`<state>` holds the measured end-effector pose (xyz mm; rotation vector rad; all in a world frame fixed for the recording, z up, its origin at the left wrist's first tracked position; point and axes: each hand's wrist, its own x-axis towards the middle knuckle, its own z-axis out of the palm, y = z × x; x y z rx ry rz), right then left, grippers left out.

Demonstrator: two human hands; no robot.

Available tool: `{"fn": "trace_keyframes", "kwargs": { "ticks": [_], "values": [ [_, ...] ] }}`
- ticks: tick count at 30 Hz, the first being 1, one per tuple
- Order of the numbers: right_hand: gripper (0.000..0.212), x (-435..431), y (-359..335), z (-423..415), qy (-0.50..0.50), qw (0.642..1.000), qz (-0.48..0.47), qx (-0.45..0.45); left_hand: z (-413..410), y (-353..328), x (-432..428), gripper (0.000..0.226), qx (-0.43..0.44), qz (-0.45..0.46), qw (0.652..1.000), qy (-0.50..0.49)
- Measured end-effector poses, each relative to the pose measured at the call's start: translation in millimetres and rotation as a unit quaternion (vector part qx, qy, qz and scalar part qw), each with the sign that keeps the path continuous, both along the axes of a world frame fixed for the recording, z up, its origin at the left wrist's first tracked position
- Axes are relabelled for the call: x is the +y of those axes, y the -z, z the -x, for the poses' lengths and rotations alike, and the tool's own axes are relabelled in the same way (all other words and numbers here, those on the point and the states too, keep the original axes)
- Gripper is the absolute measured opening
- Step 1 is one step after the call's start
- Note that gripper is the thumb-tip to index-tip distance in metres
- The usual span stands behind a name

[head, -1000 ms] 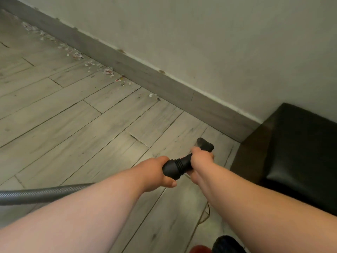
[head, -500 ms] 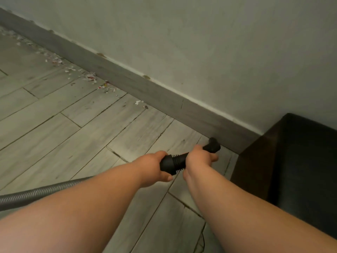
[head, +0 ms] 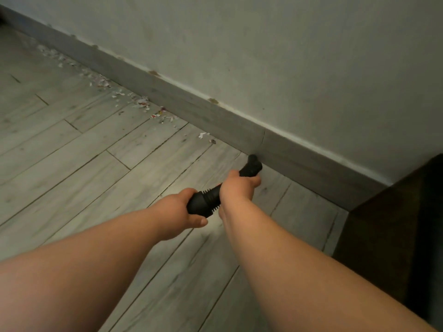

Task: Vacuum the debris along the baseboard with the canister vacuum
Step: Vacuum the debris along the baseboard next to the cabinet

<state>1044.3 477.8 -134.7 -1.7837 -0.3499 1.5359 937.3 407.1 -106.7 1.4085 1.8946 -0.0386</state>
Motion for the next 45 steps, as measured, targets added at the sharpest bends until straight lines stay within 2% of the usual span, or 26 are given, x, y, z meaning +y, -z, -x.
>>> {"fn": "trace_keyframes", "kwargs": {
  "ticks": [6, 13, 22, 26, 34, 37, 45],
  "values": [
    [0.063, 8.1, 5.3, 2.2, -0.042, 0.999, 0.009, 0.007, 5.0, -4.6, 4.1, 0.057, 0.015, -0.008, 1.0, 0.004],
    [0.054, 4.3, 7.2, 48.2, -0.108, 0.994, 0.007, 0.032, 35.6, 3.7, -18.5, 0.053, -0.007, -0.045, 0.997, -0.066],
    [0.057, -23.3, -0.6, 50.2, -0.101, 0.994, -0.022, 0.045, 48.8, -5.6, -47.8, 0.052, -0.047, -0.06, 0.995, -0.058],
    [0.058, -30.1, -15.8, 40.8, -0.061, 0.996, -0.046, 0.046, 43.4, -19.3, -51.7, 0.051, -0.057, -0.081, 0.994, -0.037],
    [0.064, -50.5, -75.2, -8.3, 0.072, 0.991, -0.103, 0.052, 11.3, -78.9, -50.4, 0.052, -0.059, -0.122, 0.988, 0.076],
    [0.066, -61.1, -94.7, -31.8, 0.115, 0.986, -0.117, 0.025, -7.0, -97.9, -54.6, 0.053, -0.076, -0.128, 0.983, 0.107],
    [0.067, -77.5, -118.6, -89.6, 0.225, 0.969, -0.102, 0.018, -60.6, -124.5, -55.1, 0.058, -0.091, -0.12, 0.973, 0.177]
  ]
}}
